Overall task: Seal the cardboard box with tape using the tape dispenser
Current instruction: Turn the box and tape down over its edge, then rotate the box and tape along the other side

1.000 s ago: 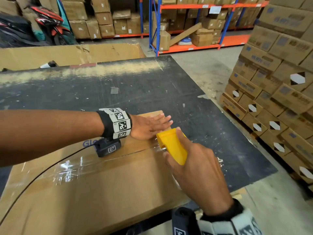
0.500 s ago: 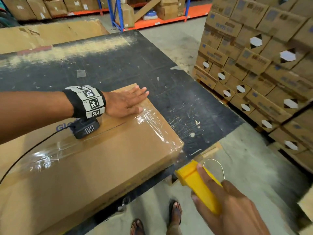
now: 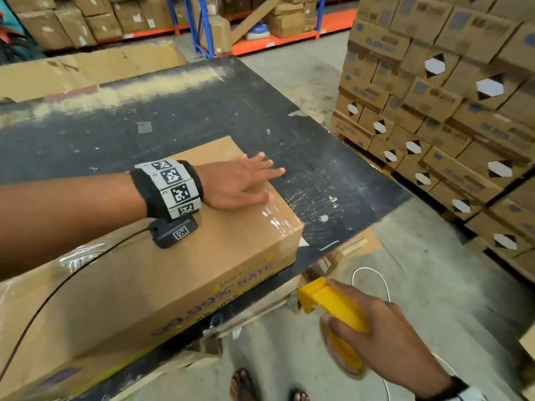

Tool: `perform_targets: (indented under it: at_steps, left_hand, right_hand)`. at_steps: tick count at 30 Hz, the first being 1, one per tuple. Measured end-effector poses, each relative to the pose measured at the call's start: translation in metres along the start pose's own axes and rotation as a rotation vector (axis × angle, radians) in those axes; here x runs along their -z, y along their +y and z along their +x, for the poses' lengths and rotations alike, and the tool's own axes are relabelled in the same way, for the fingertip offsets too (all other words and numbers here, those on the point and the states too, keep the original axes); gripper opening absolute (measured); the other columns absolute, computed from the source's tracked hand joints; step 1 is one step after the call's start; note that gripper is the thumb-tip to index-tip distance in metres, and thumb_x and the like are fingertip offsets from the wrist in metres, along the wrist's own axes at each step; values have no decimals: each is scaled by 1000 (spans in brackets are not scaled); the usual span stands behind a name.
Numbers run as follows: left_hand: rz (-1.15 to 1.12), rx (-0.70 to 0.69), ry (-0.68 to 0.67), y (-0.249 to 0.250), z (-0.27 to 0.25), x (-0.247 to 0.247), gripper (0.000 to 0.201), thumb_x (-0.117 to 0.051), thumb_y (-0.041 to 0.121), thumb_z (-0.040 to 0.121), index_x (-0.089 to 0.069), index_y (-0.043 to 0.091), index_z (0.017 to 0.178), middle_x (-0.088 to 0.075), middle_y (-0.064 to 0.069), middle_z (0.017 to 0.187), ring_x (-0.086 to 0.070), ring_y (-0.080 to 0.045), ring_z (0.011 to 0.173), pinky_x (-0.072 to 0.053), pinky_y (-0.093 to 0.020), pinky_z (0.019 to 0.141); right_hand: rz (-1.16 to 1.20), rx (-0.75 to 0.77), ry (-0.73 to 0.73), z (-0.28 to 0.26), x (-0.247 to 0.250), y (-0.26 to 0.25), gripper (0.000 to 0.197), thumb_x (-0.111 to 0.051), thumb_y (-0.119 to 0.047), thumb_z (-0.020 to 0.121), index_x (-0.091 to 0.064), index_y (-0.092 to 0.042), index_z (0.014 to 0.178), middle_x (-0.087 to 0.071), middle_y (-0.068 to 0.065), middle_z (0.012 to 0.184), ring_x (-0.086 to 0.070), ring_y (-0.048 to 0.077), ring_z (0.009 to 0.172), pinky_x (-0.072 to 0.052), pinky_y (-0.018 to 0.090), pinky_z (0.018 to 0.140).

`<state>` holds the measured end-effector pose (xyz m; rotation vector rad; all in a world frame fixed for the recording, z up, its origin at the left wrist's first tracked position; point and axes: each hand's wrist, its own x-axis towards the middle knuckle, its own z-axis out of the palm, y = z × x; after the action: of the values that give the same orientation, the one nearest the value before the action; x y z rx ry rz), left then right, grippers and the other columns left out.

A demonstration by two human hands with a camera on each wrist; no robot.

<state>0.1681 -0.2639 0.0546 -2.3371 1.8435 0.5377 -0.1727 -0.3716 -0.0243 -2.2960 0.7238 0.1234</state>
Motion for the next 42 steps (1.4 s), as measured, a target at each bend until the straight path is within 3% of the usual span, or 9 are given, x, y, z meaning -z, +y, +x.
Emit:
perform_targets:
  at_steps: [3, 7, 11, 16, 18, 22, 26, 34, 42]
  left_hand:
    - [138, -166, 15, 60, 0, -14, 72, -35, 69, 95, -26, 33, 158, -34, -2, 164, -28, -21, 153, -14, -50, 127]
    - [297, -151, 24, 87, 9, -27, 59, -51, 45, 93, -41, 31, 150, -59, -6, 137, -56, -30, 128, -39, -49, 114]
    - [-255, -110, 188, 98, -6, -12, 50, -50, 46, 99, -49, 27, 145, -65, -2, 130, -63, -19, 117, -48, -39, 104]
    - [-1004, 17, 211, 114, -33, -1, 34, -56, 27, 102, -62, 18, 134, -77, -7, 102, -69, -11, 89, -56, -32, 84]
    - [-1133, 64, 278, 118, -46, 1, 32, -58, 17, 101, -64, 10, 131, -73, -20, 94, -65, -14, 84, -55, -27, 77]
    - [-1273, 109, 363, 118, -77, -8, 33, -57, 3, 99, -62, 2, 131, -58, -50, 117, -61, -28, 92, -57, -26, 79]
    - [-1314, 183, 439, 112, -114, -13, 34, -53, 0, 99, -61, 3, 132, -56, -34, 101, -63, -10, 73, -55, -22, 75]
    - [-1560, 275, 479, 79, -197, -8, 37, -48, 26, 104, -63, 7, 132, -73, -8, 97, -69, -15, 85, -57, -24, 81]
    - [-1471, 191, 487, 17, -274, -23, 48, -66, 3, 88, -58, 3, 135, -79, -2, 92, -73, -9, 81, -59, -24, 77]
  right_hand:
    - [63, 103, 102, -3, 9, -1, 58, -69, -57, 79, -42, -72, 127, -72, -21, 90, -65, 4, 86, -49, 13, 74]
    - [276, 242, 259, -12, 14, -6, 64, -81, -34, 79, -54, -53, 133, -70, -26, 95, -65, -6, 81, -43, 1, 61]
    - [323, 385, 434, -15, 16, -10, 75, -82, -35, 78, -48, -44, 144, -61, -27, 130, -57, -9, 114, -45, 7, 87]
    - [353, 525, 503, -11, 15, -20, 80, -82, -34, 77, -44, -41, 147, -52, -35, 121, -55, -9, 106, -44, 7, 81]
    - [370, 575, 502, -9, 14, -24, 81, -82, -34, 77, -43, -42, 147, -52, -35, 117, -56, -5, 103, -47, 12, 78]
    - [400, 694, 487, -11, 9, -37, 78, -81, -38, 78, -46, -37, 147, -52, -35, 118, -58, 4, 101, -50, 20, 74]
    - [429, 769, 448, -16, 0, -58, 77, -79, -41, 77, -47, -38, 146, -57, -23, 114, -59, 5, 96, -51, 24, 69]
    - [422, 867, 400, -29, -24, -127, 79, -85, -35, 75, -49, -37, 146, -58, -24, 118, -61, 2, 98, -53, 21, 71]
    - [374, 856, 378, -43, -73, -205, 82, -84, -36, 76, -45, -37, 148, -59, -5, 98, -60, 9, 85, -50, 25, 64]
